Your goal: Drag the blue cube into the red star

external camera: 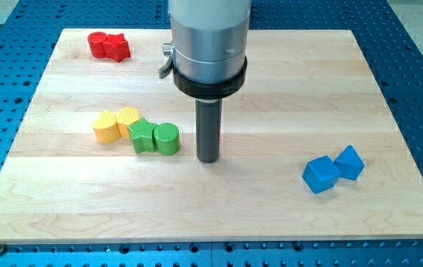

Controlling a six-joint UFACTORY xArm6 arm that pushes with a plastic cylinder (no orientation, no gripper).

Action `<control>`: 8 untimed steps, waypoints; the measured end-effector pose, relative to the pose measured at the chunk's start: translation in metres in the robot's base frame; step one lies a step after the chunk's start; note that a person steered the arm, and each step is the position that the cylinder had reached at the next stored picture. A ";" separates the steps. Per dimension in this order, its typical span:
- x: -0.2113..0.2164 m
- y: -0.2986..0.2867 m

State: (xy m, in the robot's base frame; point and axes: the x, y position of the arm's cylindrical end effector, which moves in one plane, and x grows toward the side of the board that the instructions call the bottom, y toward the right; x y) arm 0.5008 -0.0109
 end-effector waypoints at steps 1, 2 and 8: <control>-0.003 -0.033; -0.005 -0.065; 0.061 -0.015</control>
State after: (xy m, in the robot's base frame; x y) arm 0.5617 -0.0259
